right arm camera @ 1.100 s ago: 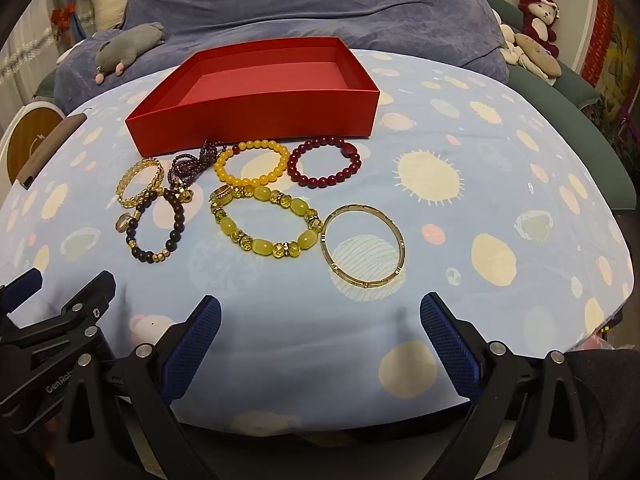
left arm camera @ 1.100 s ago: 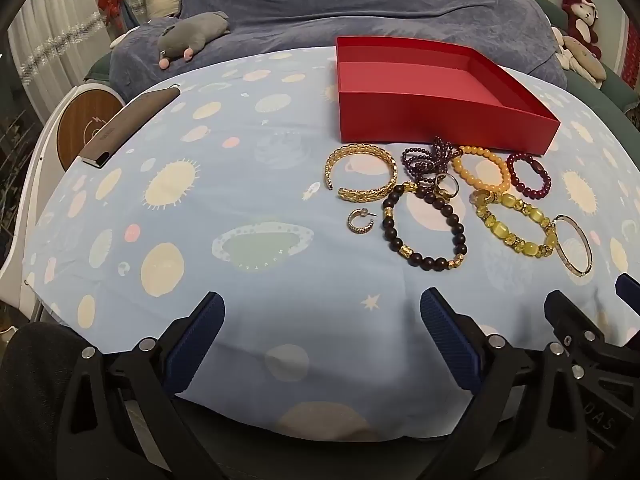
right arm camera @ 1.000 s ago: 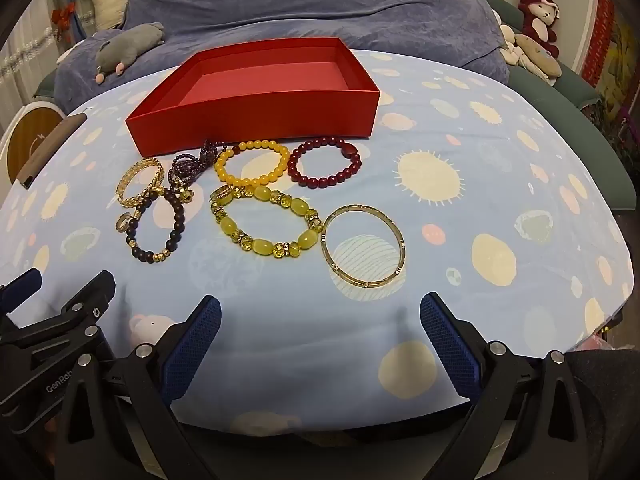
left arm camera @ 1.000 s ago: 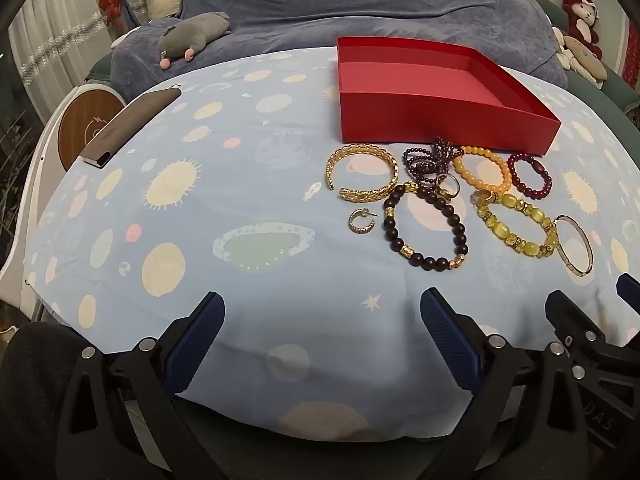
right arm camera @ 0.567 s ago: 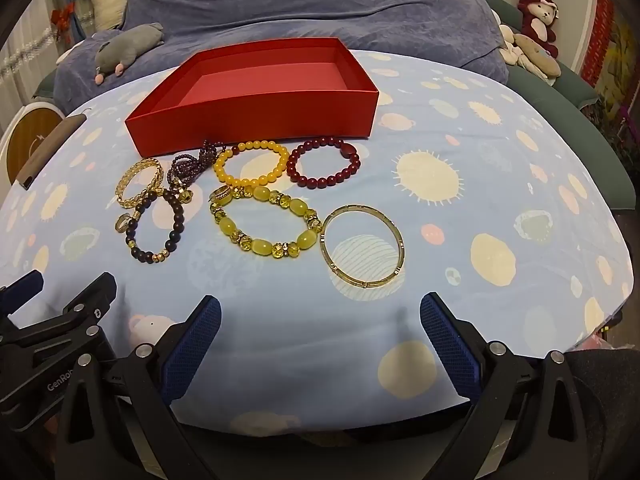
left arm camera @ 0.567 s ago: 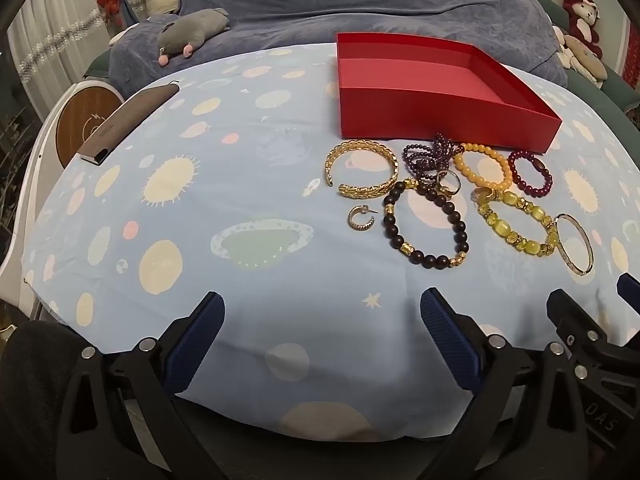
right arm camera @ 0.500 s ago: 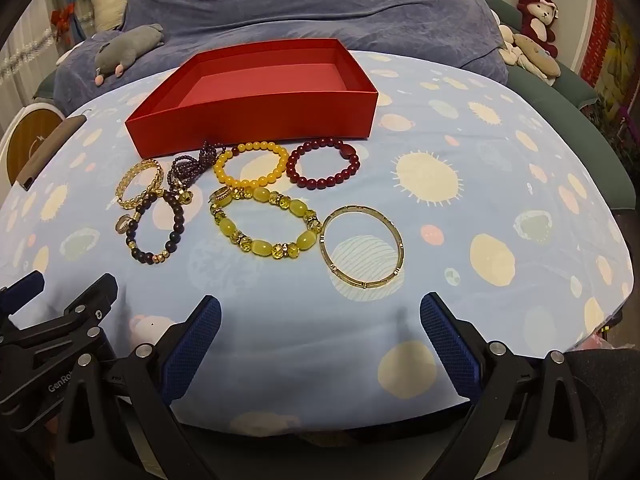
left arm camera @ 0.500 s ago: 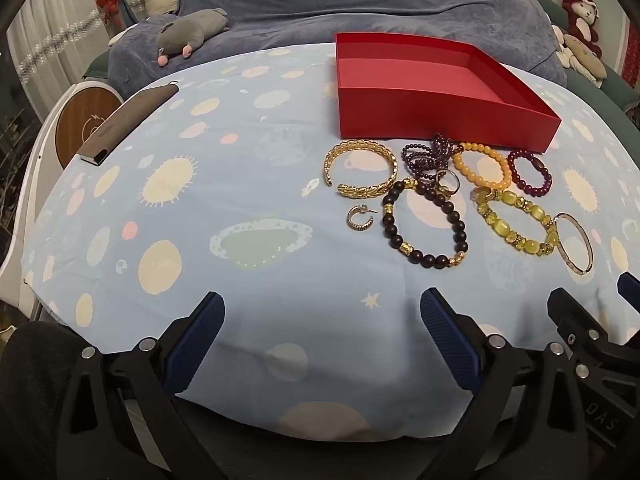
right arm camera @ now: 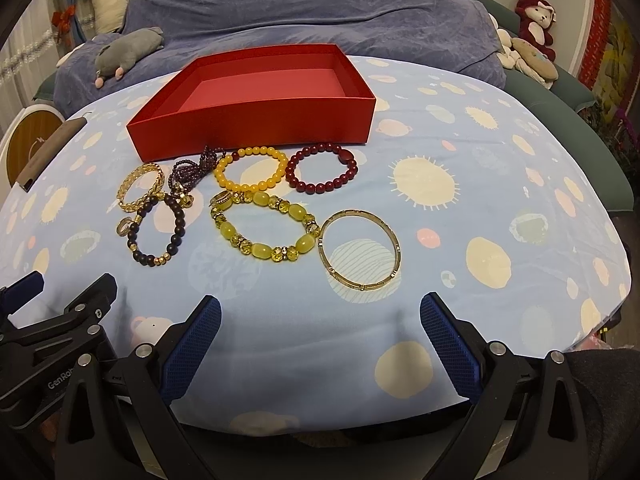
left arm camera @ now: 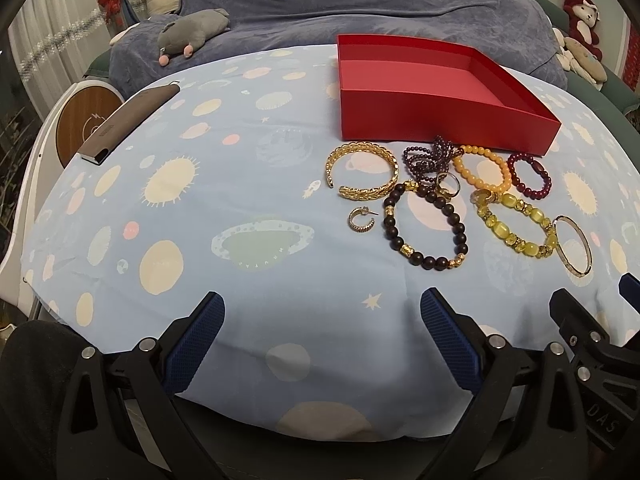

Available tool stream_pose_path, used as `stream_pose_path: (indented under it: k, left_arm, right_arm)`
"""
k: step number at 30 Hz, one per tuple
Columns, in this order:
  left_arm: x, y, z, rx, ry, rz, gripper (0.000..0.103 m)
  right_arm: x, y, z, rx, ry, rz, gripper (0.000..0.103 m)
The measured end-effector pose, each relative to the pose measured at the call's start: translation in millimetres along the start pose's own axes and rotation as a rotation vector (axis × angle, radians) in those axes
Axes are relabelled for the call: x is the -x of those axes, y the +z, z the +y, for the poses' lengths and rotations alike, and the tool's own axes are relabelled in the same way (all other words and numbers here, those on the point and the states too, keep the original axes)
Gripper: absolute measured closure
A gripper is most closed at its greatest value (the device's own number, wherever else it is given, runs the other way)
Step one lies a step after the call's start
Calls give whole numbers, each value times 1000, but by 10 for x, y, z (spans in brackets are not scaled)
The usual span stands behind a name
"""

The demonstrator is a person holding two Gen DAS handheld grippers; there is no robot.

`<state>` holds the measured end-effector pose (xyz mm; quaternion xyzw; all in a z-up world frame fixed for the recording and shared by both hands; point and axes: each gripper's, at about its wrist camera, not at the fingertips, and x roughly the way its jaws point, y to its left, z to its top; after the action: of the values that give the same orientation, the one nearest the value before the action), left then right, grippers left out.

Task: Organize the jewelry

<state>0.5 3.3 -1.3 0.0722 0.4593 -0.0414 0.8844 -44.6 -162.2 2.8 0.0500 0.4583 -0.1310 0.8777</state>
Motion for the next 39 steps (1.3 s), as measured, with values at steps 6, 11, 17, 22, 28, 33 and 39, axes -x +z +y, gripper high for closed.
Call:
stream_pose_path:
  k: [6,11,17,22,28,33,39]
  left_arm:
    - [5,10,-14,-10,-12,-5,9]
    - [-7,11,0,-1,-13,1,9]
    - [-9,9,10,-2,-15,0,9]
    - [-12,9,10,-2,-13,0,9]
    - [-12,10,10,-1,-13,0,9]
    - [-12,10,11,0,-13,1,9]
    - [-13,11,11,-1,-13,1,9]
  right_arm:
    - [7,-4,1,-2,0,-1,7]
    - [7,-2,5,3,0,0,7]
    - [12,-4,10,2,0,-2,7]
    - [13,-4,10,4,1,-1,7]
    - [12,-4,10,3,2,-1,7]
    - [15,-4,12,3,1,-1,7]
    - [13,-4,17,3,1,1,7]
